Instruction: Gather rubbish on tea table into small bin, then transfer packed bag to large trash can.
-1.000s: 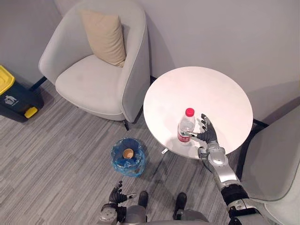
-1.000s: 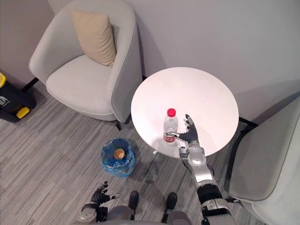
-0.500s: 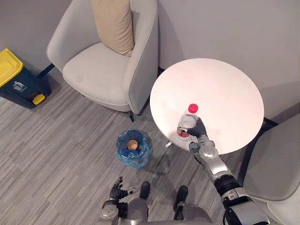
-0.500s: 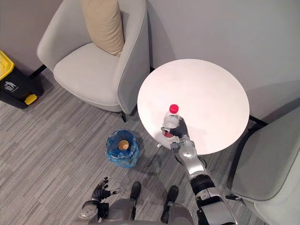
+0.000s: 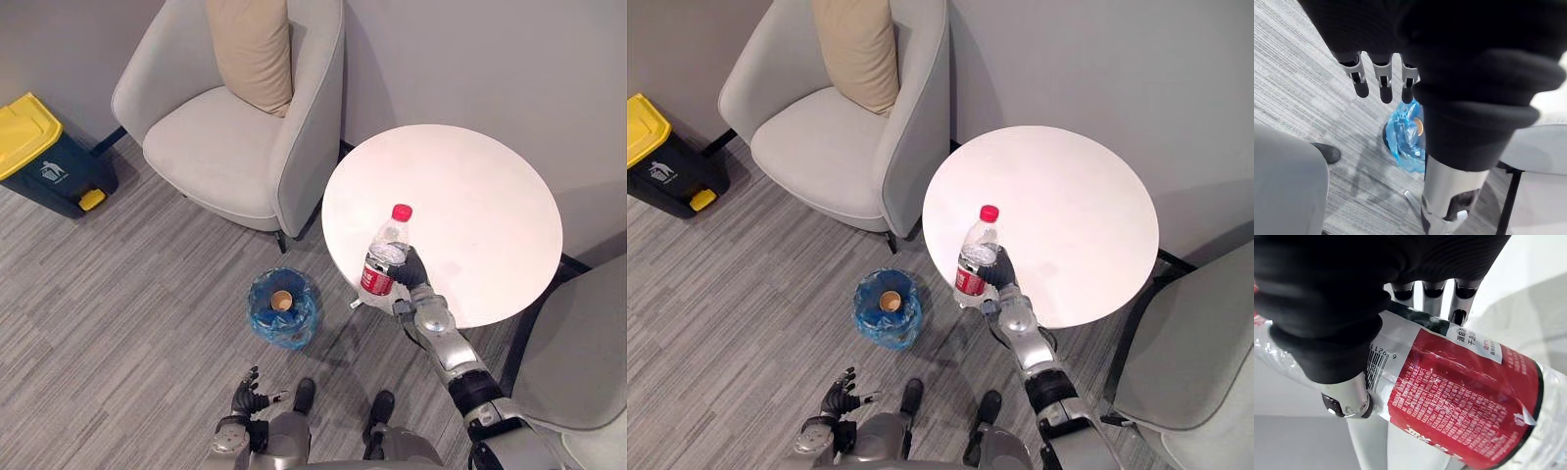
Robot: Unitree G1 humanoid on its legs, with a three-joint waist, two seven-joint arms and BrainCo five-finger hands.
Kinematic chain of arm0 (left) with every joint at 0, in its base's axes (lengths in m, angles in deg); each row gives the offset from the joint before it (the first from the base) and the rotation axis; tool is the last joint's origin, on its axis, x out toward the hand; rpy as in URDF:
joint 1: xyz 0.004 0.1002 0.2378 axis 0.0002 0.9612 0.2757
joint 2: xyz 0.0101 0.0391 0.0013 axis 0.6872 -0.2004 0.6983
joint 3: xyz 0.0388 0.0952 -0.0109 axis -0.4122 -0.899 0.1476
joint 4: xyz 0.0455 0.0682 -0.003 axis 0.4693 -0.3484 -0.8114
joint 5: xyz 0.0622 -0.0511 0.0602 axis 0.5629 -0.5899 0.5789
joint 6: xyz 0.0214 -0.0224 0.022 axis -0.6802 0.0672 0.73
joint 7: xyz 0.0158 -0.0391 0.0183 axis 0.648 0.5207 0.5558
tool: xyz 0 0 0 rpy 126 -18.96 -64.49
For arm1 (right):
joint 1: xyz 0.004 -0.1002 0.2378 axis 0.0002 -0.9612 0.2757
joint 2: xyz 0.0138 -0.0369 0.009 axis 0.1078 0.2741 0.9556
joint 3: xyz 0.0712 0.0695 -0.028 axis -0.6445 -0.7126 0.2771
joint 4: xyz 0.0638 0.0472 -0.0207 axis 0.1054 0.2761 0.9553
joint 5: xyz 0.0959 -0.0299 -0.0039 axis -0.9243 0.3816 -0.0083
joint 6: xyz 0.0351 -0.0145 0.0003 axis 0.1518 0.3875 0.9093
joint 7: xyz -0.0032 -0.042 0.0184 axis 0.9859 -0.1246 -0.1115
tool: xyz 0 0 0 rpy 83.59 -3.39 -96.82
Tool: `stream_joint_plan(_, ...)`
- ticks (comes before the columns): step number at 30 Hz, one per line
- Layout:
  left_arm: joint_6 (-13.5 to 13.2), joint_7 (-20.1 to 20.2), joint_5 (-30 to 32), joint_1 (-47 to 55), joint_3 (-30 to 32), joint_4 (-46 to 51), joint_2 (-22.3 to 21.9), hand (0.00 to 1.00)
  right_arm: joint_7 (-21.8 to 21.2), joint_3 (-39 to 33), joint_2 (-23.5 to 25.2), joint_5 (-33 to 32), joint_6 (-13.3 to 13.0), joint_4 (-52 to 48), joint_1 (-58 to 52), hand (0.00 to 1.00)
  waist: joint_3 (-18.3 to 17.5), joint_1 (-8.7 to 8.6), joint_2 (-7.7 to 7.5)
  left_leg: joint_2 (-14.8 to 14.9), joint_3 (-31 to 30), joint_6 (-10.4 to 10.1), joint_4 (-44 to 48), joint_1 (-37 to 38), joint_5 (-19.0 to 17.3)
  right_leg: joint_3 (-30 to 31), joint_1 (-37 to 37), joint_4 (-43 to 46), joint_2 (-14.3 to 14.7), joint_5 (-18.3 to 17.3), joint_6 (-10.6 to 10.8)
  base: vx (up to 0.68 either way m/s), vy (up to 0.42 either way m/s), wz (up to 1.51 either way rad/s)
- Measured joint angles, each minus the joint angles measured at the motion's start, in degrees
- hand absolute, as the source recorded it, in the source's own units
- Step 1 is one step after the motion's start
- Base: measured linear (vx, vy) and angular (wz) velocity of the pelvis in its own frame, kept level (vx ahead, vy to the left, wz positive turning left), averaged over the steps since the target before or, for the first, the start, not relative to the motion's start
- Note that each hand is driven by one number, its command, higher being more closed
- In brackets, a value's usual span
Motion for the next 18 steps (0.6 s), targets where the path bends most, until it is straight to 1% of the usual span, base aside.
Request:
stream_joint_plan(3, 0.1, 0.0, 0.1, 0.1, 0.2, -0.1, 0.0, 0.00, 0.0, -0.8, -0.1, 0.3, -0.4, -4.7, -3.0, 1.00, -0.1, -0.49, -0.17, 0.1, 0.4, 0.0, -0.2, 0.5, 0.0, 0.4, 0.2, 0.0, 0.0, 0.0, 0.0, -0.02, 0.010, -0.07)
stream_joint_plan(4, 0.1, 0.1, 0.4, 0.3, 0.3, -0.3, 0.0, 0.00, -0.1, -0.9, 0.0, 0.5, -0.6, -6.5, -4.4, 1.00, -0.2, -1.23, -0.29, 0.1, 0.4, 0.0, -0.3, 0.7, 0.0, 0.4, 0.5, 0.0, 0.0, 0.0, 0.0, -0.01, 0.006, -0.04)
stream_joint_plan(6, 0.1, 0.1, 1.2, 0.3, 0.5, -0.5, 0.0, 0.00, -0.9, -1.4, 0.3, 0.4, -1.2, -8.7, -6.7, 1.00, -0.3, -1.51, -0.39, 0.2, 0.8, 0.0, -0.6, 1.6, 0.0, 0.8, 1.0, -0.1, 0.2, 0.0, 0.0, 0.00, 0.002, -0.10)
stream_joint_plan(9, 0.2, 0.2, 1.9, 0.6, 0.7, -0.6, 0.1, 0.00, -2.3, -2.1, 1.0, 0.5, -1.4, -13.9, -11.7, 1.00, -1.1, -1.64, -1.12, 0.5, 1.7, 0.0, -0.9, 2.4, 0.0, 1.8, 1.1, -0.2, 0.6, 0.0, 0.0, 0.01, 0.000, -0.17)
stream_joint_plan(11, 0.2, 0.2, 2.2, 0.9, 0.7, -0.8, 0.4, 0.00, -3.5, -2.3, 1.6, 0.5, -1.6, -16.4, -14.0, 1.00, -1.5, -2.72, -1.75, 0.6, 2.0, 0.0, -1.0, 2.6, -0.1, 2.0, 1.4, -0.3, 0.8, 0.0, 0.0, 0.01, 0.000, -0.06)
stream_joint_plan(12, 0.2, 0.3, 2.2, 0.9, 0.8, -1.3, 0.6, 0.00, -3.8, -2.5, 1.9, 0.4, -1.9, -17.0, -14.9, 1.00, -1.8, -2.99, -1.92, 0.7, 2.1, 0.0, -1.0, 3.0, -0.1, 2.0, 1.7, -0.5, 0.8, 0.1, 0.0, 0.00, -0.001, -0.04)
stream_joint_plan(14, 0.2, 0.2, 2.2, 1.0, 0.8, -1.9, 0.5, 0.00, -4.1, -3.0, 2.6, 0.4, -2.1, -18.4, -17.0, 1.00, -2.7, -2.88, -1.94, 0.8, 2.5, 0.0, -1.2, 3.5, -0.1, 2.4, 2.1, -0.8, 1.0, 0.1, -0.2, 0.00, 0.001, -0.10)
stream_joint_plan(15, 0.2, 0.3, 2.2, 1.2, 0.8, -2.2, 0.5, 0.00, -4.7, -3.0, 2.9, 0.4, -2.9, -19.2, -18.3, 1.00, -3.6, -2.88, -1.93, 1.0, 2.9, 0.0, -1.3, 3.5, -0.1, 2.8, 2.1, -1.3, 1.3, 0.5, -0.4, 0.00, -0.001, -0.14)
stream_joint_plan(18, 0.2, 0.3, 2.2, 1.1, 0.9, -3.0, 0.4, 0.00, -5.1, -2.9, 3.3, 0.8, -3.7, -21.7, -20.7, 1.00, -4.0, -3.02, -1.76, 1.3, 3.6, 0.0, -1.7, 4.2, -0.1, 3.3, 3.3, -2.9, 1.7, 1.2, -0.5, -0.04, -0.004, -0.13)
